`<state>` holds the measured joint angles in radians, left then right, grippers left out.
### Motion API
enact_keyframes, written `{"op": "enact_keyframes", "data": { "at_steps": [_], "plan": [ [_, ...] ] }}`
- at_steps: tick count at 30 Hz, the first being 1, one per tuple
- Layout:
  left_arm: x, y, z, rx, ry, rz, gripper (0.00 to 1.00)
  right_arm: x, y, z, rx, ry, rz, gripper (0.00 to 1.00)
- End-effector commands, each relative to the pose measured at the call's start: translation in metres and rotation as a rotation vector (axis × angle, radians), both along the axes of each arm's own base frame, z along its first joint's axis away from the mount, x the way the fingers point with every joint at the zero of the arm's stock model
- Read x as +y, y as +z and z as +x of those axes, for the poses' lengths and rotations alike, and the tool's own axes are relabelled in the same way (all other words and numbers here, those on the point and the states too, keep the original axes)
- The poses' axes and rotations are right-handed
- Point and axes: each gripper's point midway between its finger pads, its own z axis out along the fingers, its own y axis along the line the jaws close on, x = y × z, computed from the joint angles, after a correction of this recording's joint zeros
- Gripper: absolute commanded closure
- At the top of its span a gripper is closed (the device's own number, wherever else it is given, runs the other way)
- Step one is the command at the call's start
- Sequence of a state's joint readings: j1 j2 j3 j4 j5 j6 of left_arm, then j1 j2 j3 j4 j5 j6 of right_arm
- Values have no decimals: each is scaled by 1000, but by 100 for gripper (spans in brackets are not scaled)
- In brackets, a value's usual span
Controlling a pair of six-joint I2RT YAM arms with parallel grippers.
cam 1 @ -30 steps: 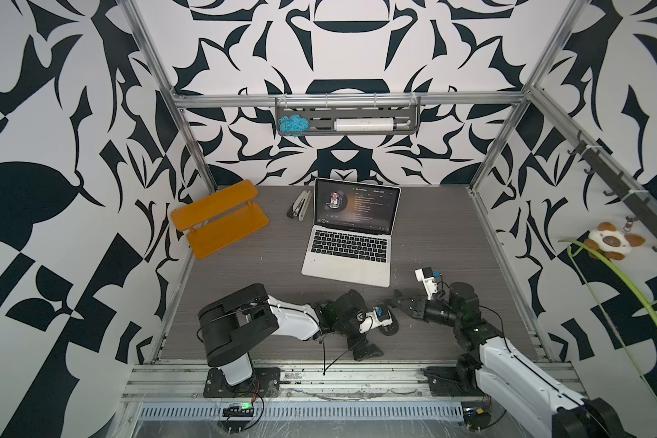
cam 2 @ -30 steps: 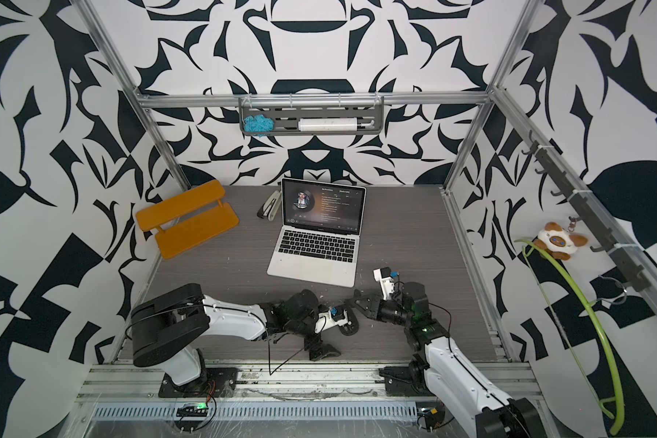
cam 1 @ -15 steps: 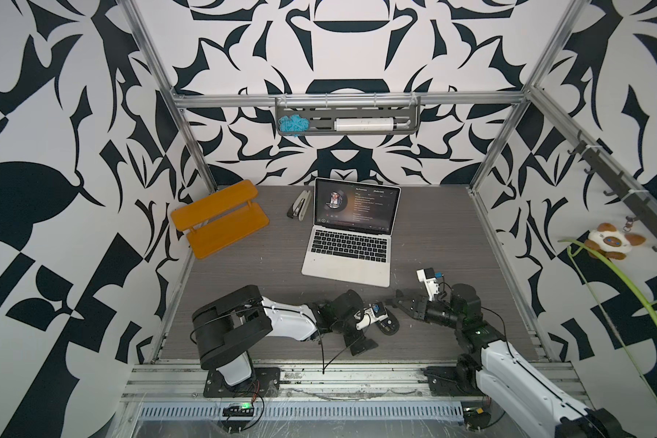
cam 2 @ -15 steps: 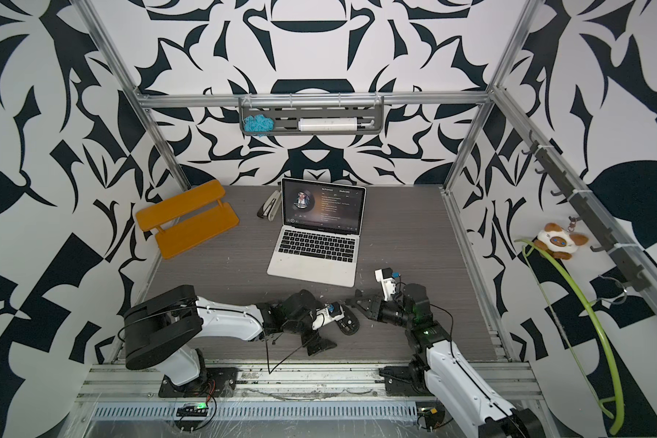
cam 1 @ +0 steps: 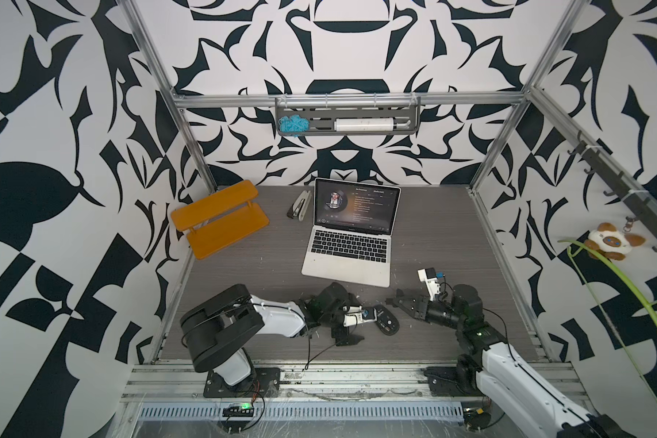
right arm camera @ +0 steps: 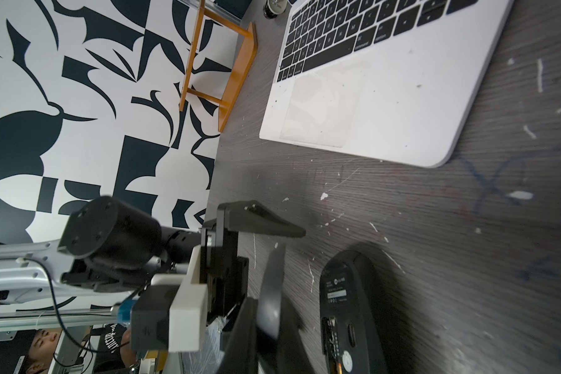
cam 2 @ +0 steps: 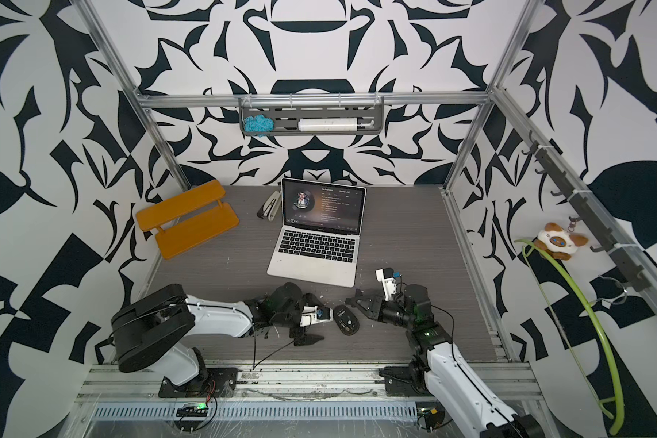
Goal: Remove the wireless mouse receiver from the laptop
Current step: Close the lid on the mouse.
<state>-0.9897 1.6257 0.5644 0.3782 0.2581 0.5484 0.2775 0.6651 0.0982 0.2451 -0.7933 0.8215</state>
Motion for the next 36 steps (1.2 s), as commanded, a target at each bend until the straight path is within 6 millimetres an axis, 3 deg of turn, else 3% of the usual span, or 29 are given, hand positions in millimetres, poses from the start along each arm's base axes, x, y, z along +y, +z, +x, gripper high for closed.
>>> {"op": "enact_keyframes", "data": {
  "at_steps": [1, 9, 25, 36],
  "plan": [
    [-9, 2, -3, -17, -162, -37, 1, 3, 32, 5, -81, 10, 37, 100],
    [-27, -6, -20, 77, -370, -16, 1, 3, 44, 5, -111, 24, 22, 100],
    [-50, -13, -10, 105, -409, -48, 1, 0, 38, 9, -87, 12, 18, 100],
    [-56, -3, -12, 97, -414, -78, 1, 0, 35, 10, -77, 12, 26, 100]
  ]
}}
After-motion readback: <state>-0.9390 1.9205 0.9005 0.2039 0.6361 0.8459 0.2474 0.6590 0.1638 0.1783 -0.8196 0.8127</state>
